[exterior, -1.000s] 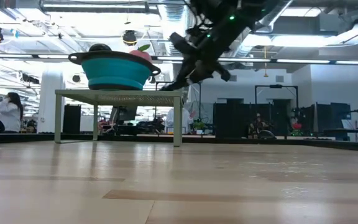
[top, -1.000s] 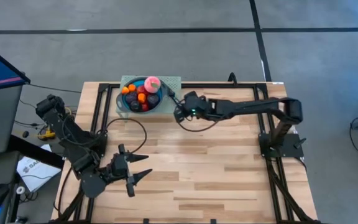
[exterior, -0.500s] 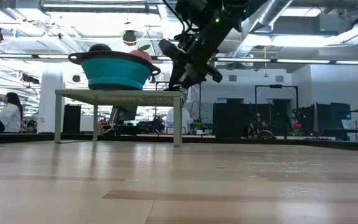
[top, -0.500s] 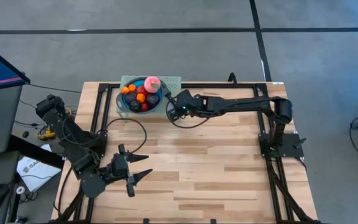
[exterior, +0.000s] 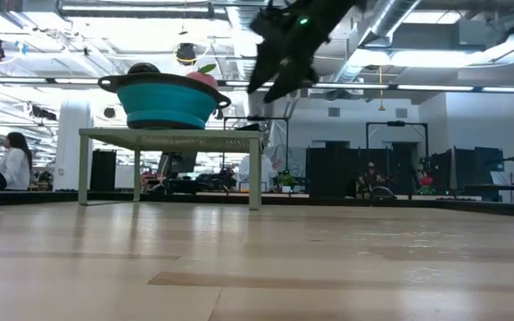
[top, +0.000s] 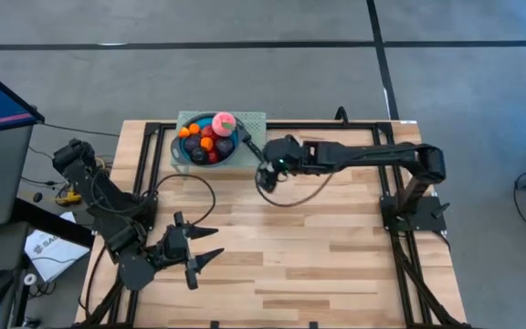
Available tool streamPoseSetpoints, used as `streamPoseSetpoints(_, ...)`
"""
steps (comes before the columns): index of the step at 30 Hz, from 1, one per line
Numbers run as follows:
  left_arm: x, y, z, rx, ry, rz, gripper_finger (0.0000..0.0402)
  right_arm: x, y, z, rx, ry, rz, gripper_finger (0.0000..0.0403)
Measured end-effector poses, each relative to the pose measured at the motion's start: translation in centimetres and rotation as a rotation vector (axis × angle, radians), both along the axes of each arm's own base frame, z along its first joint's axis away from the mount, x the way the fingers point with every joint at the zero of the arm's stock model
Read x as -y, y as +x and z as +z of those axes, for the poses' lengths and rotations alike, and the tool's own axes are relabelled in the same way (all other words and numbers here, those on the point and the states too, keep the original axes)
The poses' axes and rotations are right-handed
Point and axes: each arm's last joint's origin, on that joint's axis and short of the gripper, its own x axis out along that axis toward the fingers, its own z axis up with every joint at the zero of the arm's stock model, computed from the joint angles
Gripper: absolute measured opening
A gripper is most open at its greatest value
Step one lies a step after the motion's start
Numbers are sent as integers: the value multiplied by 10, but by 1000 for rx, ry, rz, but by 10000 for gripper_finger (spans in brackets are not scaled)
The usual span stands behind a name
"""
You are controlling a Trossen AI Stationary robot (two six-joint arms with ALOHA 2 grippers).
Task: Pick & Place Fruit
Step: Put the black knife on the shelf
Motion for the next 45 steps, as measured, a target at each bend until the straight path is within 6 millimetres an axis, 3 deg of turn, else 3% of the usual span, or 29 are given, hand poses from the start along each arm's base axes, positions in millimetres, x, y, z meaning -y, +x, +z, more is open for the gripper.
streamPoseSetpoints(3, 0, 0, 0, 0, 0, 0, 236, -6, -12, 1, -124, -40, 81, 269)
streamPoseSetpoints(8, 0, 0, 0, -11, 0, -24, 236, -5, -15, -17, -205, -109, 166, 269)
streamPoseSetpoints(12, 0, 0, 0, -10, -3, -24, 236, 3, -15, -28, -165, -131, 162, 269)
streamPoseSetpoints(20, 0, 0, 0, -10, -2, -24, 236, 22, -12, -25, -58, -61, 191, 270)
streamPoseSetpoints(29, 0, 0, 0, -10, -1, -24, 236, 22, -8, -21, 18, -16, 252, 270)
streamPoseSetpoints(36, 0, 0, 0, -10, -1, -24, 236, 29, -10, -20, 3, -84, 119, 270)
streamPoseSetpoints(45, 0, 0, -1, -11, 0, -24, 236, 33, 3, -49, -38, 6, 202, 270)
